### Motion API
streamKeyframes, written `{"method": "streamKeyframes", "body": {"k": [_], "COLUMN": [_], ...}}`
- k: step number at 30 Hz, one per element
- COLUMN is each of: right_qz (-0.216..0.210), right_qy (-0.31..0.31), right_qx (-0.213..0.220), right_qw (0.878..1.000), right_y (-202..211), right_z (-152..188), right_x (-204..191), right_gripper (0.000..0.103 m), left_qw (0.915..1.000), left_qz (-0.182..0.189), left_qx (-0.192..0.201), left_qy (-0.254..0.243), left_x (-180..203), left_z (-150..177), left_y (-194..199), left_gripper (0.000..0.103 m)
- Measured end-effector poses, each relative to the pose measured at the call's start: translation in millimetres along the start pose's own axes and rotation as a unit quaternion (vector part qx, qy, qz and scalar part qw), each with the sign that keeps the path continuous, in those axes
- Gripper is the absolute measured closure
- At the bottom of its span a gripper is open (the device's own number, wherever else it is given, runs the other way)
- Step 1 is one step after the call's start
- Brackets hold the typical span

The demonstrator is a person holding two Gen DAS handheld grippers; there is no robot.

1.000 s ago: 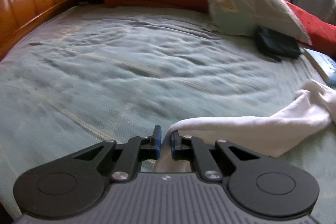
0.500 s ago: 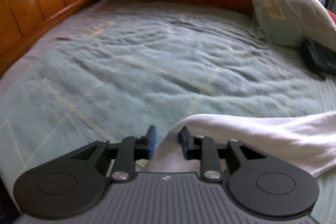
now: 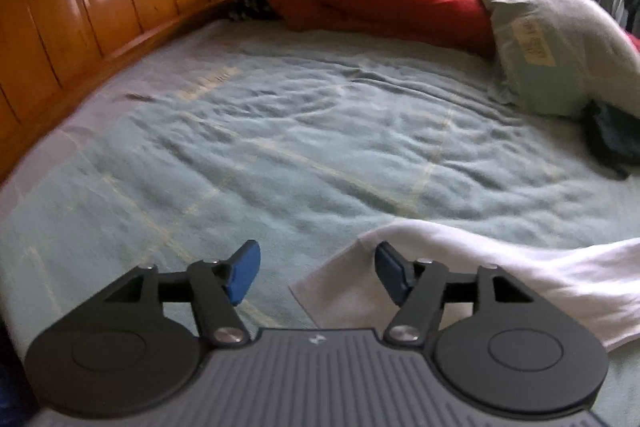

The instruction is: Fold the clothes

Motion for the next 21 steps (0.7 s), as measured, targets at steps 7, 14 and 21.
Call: {"method": "streamKeyframes", "body": {"k": [7,14,21], "right_qz": [-0.004,-0.009,-0.01], "right_qy": [-0.002,0.0,0.005], "right_qx": [-0.003,-0.006,-0.01], "right_qw": [1.0,1.0,1.0], "right_y": [-1,-3,-5], "right_z": [1,2,4], "right_x": [-2,-4,-10], "right_gripper": [0.0,0.0,0.0], "left_qw": [0.9978,0.9861,0.9596], "left_qz": [0.037,0.122,0.192], "left_qx": [0.008,-0.02,-0.028], "left_qy": [0.054,0.111,0.204], "left_x": [-5,0,0], "left_z": [6,50,76], "left_y": [0,2,-25], "left_gripper": [0.029,0.052,0.057]}}
Point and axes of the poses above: each gripper's, at about its wrist camera, not at the fingertips, and y roughly against the way its jaws point, x to its right, z to its underside, the point moved 1 cm from there along -y, roughly the way its jaws point, and after that the axes turned 12 degrees about -y, right-handed, at the moved point
